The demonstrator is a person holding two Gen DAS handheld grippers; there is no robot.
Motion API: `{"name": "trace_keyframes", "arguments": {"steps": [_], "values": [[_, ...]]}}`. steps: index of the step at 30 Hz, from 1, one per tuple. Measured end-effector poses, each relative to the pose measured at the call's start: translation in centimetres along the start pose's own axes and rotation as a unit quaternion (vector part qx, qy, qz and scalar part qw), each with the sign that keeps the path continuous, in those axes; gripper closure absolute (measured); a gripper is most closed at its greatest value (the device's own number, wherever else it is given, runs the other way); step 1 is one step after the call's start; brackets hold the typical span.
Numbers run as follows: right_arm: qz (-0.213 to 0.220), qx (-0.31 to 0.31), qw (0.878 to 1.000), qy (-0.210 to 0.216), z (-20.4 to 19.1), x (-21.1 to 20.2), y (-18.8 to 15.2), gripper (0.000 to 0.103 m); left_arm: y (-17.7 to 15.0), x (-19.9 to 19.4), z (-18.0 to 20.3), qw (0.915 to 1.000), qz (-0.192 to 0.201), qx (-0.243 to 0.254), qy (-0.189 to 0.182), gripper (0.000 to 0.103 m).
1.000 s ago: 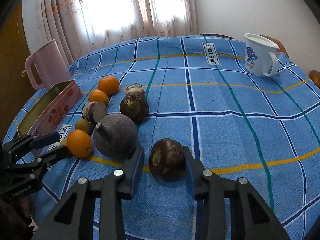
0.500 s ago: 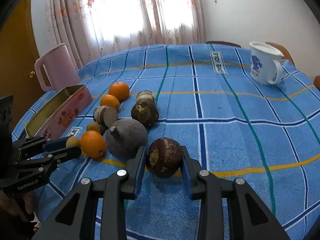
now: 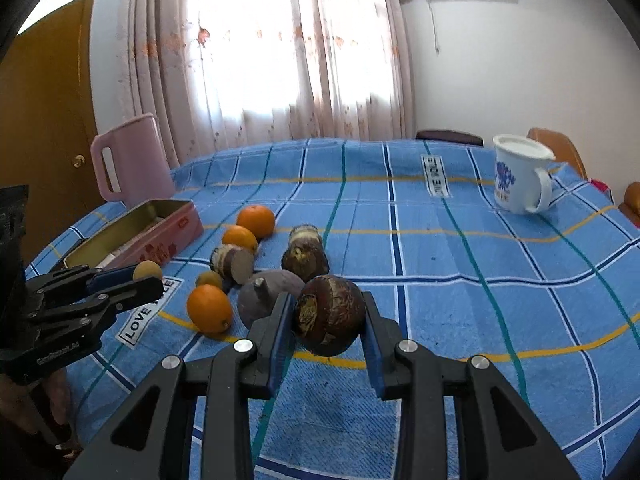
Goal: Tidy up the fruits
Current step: 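Carry the yellow-green fruit with the left gripper while the right gripper carries the brown fruit over the pink tin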
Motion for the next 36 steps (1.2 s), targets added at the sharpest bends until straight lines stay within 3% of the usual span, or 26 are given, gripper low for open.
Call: {"name": "trace_keyframes", "arguments": {"steps": [11,23,36], "values": [[0.063,-0.032,0.997,0.015,-1.4,-2.1,0.7,0.068,1.0,-1.5,0.0,0.9987,0.041,0.015,0.025,0.075],[0.102,-0.040,0.994,0.019,-2.2,-3.8,2.8,0.068,2.5,-3.4,-1.3,0.9938,0.085,0.022,0.068,0.075],[0.080,-0.062,0.991,0.091,-8.3,-0.8,7.2,0.068,3.5,-3.3,-6.4,0.9939,0.059,-0.020,0.091,0.075]]}}
Point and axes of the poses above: each gripper's, at about its wrist camera, not at the fingertips, and x roughly the way its jaws point, z to its right, y to its top, the point moved 7 cm from there along x, roughly the way its jaws point, and after that the axes turned 6 degrees about z, right-handed, at the moved point
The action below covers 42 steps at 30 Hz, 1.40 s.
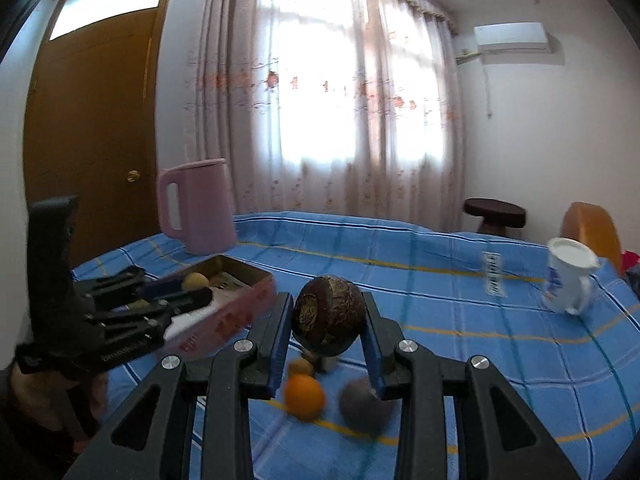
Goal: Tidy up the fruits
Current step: 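Carry the yellow-green fruit with the left gripper while the right gripper carries the brown fruit over the pink tin, then open the left gripper over the pink tin while the right gripper releases its brown fruit there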
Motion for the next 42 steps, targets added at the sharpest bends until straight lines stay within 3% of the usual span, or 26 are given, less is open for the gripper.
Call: {"name": "trace_keyframes", "arguments": {"steps": [9,19,31,42], "values": [[-0.051,-0.009,0.997,0.048,-4.4,7.6,1.6,0.068,0.2,2.8,-6.2,0.9980,-0.045,-0.032,0.030,0.075],[-0.113,-0.018,0.991,0.075,-8.5,15.0,-0.4,0.068,-0.6,4.9,-11.4,0.9936,-0.088,-0.032,0.063,0.075],[-0.166,-0.064,0.980,0.083,-11.8,18.0,-3.2,0.068,-1.9,6.6,-13.2,0.9891,-0.127,-0.043,0.060,0.075],[-0.193,-0.086,0.975,0.076,-12.5,18.8,-5.0,0.068,-2.9,7.3,-13.5,0.9858,-0.151,-0.033,0.065,0.075]]}}
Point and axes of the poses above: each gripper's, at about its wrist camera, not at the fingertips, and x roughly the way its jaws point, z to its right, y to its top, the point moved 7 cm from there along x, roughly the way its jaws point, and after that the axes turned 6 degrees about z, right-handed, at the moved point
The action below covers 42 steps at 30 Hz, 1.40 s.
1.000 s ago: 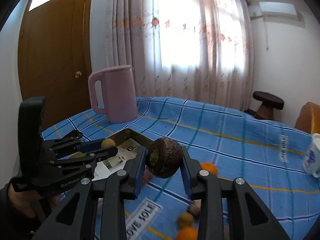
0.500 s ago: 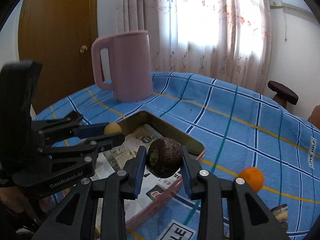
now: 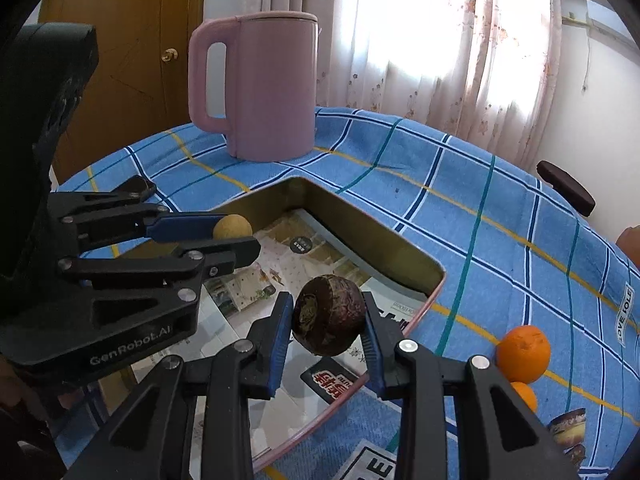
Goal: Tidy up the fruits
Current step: 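Open the left gripper over the pink tin while the right gripper releases its brown fruit there, then grasp an orange with the left gripper while the right gripper grasps the large purple-grey fruit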
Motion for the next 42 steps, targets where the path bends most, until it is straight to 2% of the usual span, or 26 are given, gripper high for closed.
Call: {"name": "trace_keyframes", "arguments": {"steps": [4,5,6,9,11,15,18,20,22,26,32,35,37,39,40,42], "values": [[0.001,-0.002,1.000,-0.004,-0.3,-0.3,0.0,0.065,-0.2,-0.2,-0.1,1.0000,0.003,0.000,0.005,0.071],[0.003,-0.001,1.000,-0.009,-0.2,-0.7,0.0,0.061,-0.1,-0.6,-0.2,0.9999,0.007,-0.003,0.008,0.063],[0.007,-0.001,1.000,-0.012,-0.2,-1.1,0.0,0.055,0.0,-0.9,-0.2,0.9999,0.012,-0.007,0.008,0.048],[0.041,0.005,0.999,-0.026,0.5,-4.1,0.2,0.048,0.7,-3.3,-0.1,0.9981,0.058,-0.014,0.010,0.026],[0.058,0.014,0.998,-0.028,1.2,-6.3,-0.1,0.048,1.0,-5.0,0.6,0.9964,0.083,-0.014,0.006,0.025],[0.087,0.025,0.991,-0.096,4.5,-12.2,-2.6,0.046,1.0,-6.8,3.5,0.9940,0.107,-0.005,-0.023,0.017],[0.101,0.047,0.983,-0.145,7.4,-16.0,-5.1,0.035,0.5,-7.5,6.6,0.9922,0.112,0.006,-0.053,0.016],[0.094,0.080,0.977,-0.176,10.1,-17.8,-7.4,0.033,-0.1,-7.6,8.8,0.9912,0.111,0.016,-0.070,0.015],[0.078,0.113,0.973,-0.185,12.0,-18.1,-9.1,0.033,-0.8,-7.3,11.1,0.9904,0.103,0.030,-0.087,0.015],[0.057,0.162,0.970,-0.173,14.1,-17.1,-10.8,0.033,-2.1,-6.3,14.4,0.9901,0.080,0.047,-0.106,0.015],[0.021,0.173,0.975,-0.138,14.1,-14.8,-11.1,0.033,-3.3,-5.7,17.0,0.9894,0.062,0.066,-0.114,0.015],[-0.017,0.181,0.975,-0.131,14.5,-13.5,-12.1,0.033,-3.7,-5.1,17.6,0.9893,0.050,0.065,-0.121,0.015],[-0.020,0.197,0.974,-0.115,14.8,-13.3,-12.5,0.033,-3.8,-5.0,18.0,0.9889,0.045,0.068,-0.124,0.015],[-0.008,0.210,0.973,-0.091,14.8,-13.7,-12.5,0.042,-3.9,-5.1,18.6,0.9882,0.044,0.074,-0.127,0.015],[0.000,0.210,0.973,-0.096,14.9,-14.1,-12.5,0.049,-3.9,-5.0,18.9,0.9878,0.042,0.078,-0.128,0.016],[0.014,0.209,0.970,-0.126,15.4,-15.0,-12.5,0.049,-4.0,-4.9,19.5,0.9868,0.038,0.084,-0.133,0.018]]}}
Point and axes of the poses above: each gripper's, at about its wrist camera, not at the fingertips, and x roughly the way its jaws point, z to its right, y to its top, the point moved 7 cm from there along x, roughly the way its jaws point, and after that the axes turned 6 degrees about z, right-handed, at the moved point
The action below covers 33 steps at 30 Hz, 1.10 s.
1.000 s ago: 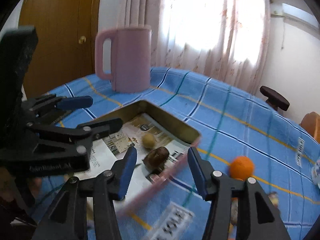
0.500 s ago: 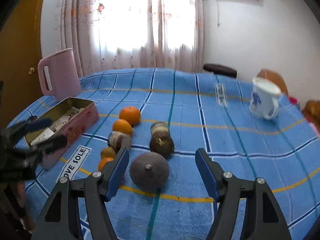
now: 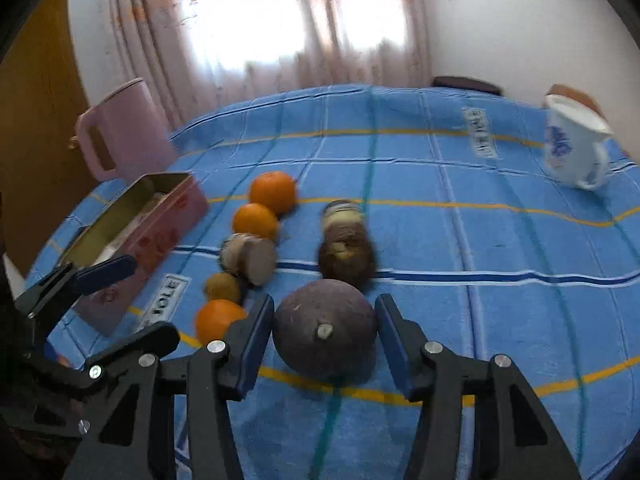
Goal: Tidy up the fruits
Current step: 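Grasp an orange with the left gripper while the right gripper grasps the large purple-grey fruit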
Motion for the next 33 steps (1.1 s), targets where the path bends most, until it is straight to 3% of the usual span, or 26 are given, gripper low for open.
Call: {"name": "trace_keyframes", "arguments": {"steps": [1,4,7,13,17,21,33], "values": [[0.008,-0.002,1.000,-0.008,0.3,-0.4,0.1,0.049,0.0,0.1,0.3,1.0000,-0.002,0.002,-0.004,0.020],[0.019,-0.001,0.999,-0.041,1.9,-1.1,0.2,0.049,-0.2,0.6,1.4,0.9996,-0.017,0.009,-0.019,0.038],[0.018,0.019,0.999,-0.036,3.1,-1.1,0.3,0.049,-0.7,1.4,2.4,0.9989,-0.035,0.014,-0.029,0.052],[0.013,-0.003,0.999,-0.033,2.2,-0.7,0.3,0.049,-0.9,2.7,3.9,0.9970,-0.058,0.010,-0.050,0.053],[0.001,-0.004,1.000,-0.023,2.2,-0.4,0.0,0.049,-1.1,3.2,4.7,0.9956,-0.069,0.012,-0.062,0.065],[0.010,-0.001,1.000,-0.022,2.2,-0.7,0.1,0.049,-1.1,3.0,4.6,0.9955,-0.066,0.005,-0.068,0.066],[0.066,-0.017,0.998,-0.008,1.3,-2.9,0.9,0.049,0.3,0.6,3.5,0.9988,0.007,-0.006,-0.048,0.066]]}}
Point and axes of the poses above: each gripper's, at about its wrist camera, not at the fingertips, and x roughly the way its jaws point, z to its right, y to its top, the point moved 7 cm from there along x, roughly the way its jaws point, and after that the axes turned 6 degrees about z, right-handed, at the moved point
